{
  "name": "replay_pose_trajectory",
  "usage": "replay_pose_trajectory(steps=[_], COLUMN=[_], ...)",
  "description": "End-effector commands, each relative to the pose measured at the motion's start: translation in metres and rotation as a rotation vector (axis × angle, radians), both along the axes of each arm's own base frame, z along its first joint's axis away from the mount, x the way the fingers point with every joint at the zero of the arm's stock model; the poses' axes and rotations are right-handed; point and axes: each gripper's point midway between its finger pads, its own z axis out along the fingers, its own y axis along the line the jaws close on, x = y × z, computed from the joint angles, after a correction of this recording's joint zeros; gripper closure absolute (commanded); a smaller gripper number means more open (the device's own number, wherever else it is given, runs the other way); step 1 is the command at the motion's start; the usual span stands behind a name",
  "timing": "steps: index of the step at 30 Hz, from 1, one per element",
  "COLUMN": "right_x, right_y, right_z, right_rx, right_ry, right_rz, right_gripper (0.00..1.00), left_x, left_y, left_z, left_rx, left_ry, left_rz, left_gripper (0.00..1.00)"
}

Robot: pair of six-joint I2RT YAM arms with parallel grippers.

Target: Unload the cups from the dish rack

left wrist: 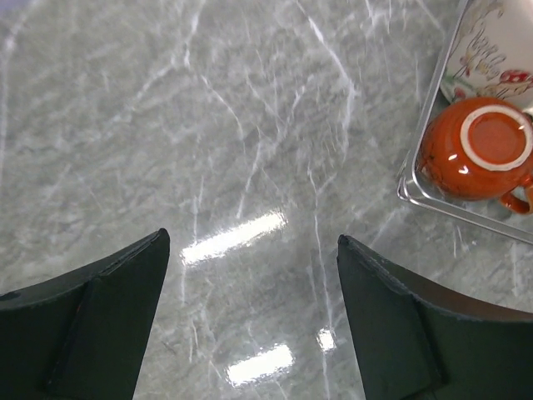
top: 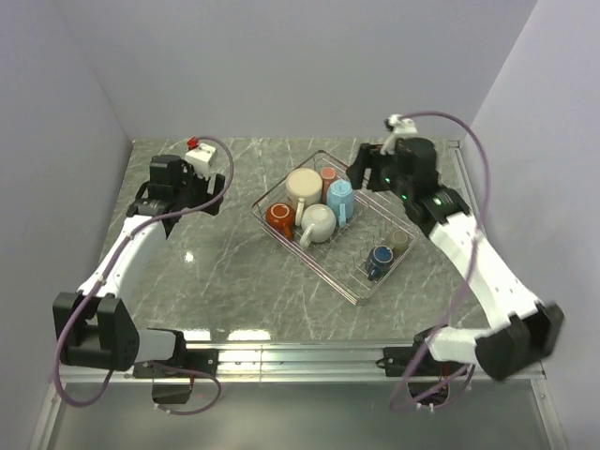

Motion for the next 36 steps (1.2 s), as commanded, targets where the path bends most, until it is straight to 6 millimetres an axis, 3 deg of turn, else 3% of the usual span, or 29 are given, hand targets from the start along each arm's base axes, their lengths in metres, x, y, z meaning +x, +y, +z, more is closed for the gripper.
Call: replay_pose_trajectory(steps=[1,2,3,4,5,6,8,9,11,12,28,34,36], right_x=[0.020,0.026,0.034,0.038,0.045,0.050,0.059,0.060,0.065,0.066,0.089,0.092,0.090], right_y=[-0.002,0.001,0.004,0.007,0.013,0.016,0.022,0.025,0.026,0.027,0.025,0.022,0.026], right_z=[-0.024,-0.031,-0.056,-0.064,-0.058,-0.082,-0.086,-0.107,-0.112,-0.126,-0.193,-0.198,-0.194], right_rx=[-0.219,-0.251,-0.312,-0.347,-0.362,-0.408,-0.425,-0.455,-0.472,-0.492,-0.563,-0.549,-0.538], right_ry=[0.090,0.110,0.179,0.201,0.195,0.265,0.293,0.355,0.380,0.414,0.532,0.530,0.523], right_rz=[-0.049,-0.049,-0.050,-0.048,-0.046,-0.034,-0.018,-0.002,-0.007,-0.002,-0.026,-0.021,0.000], right_gripper=[0.21,0.20,0.18,0.16,0.16,0.14,0.13,0.12,0.11,0.11,0.10,0.23,0.40], left_x=[0.008,0.009,0.011,0.012,0.014,0.015,0.017,0.017,0.017,0.017,0.016,0.015,0.015], left_y=[-0.002,-0.002,-0.002,-0.003,-0.004,-0.005,-0.008,-0.009,-0.011,-0.012,-0.016,-0.016,-0.017], left_z=[0.005,0.003,0.002,0.001,0.000,-0.001,-0.001,-0.002,-0.003,-0.003,-0.008,-0.010,-0.010], left_rx=[-0.013,-0.010,-0.010,-0.012,-0.011,-0.017,-0.027,-0.030,-0.036,-0.038,-0.043,-0.040,-0.042], left_ry=[0.016,0.021,0.027,0.032,0.038,0.042,0.050,0.056,0.063,0.062,0.079,0.082,0.084], left_rz=[-0.004,-0.003,-0.003,-0.007,-0.011,-0.014,-0.025,-0.034,-0.045,-0.047,-0.075,-0.079,-0.083], left_gripper=[0.14,0.14,0.14,0.14,0.14,0.14,0.14,0.14,0.13,0.13,0.14,0.15,0.15])
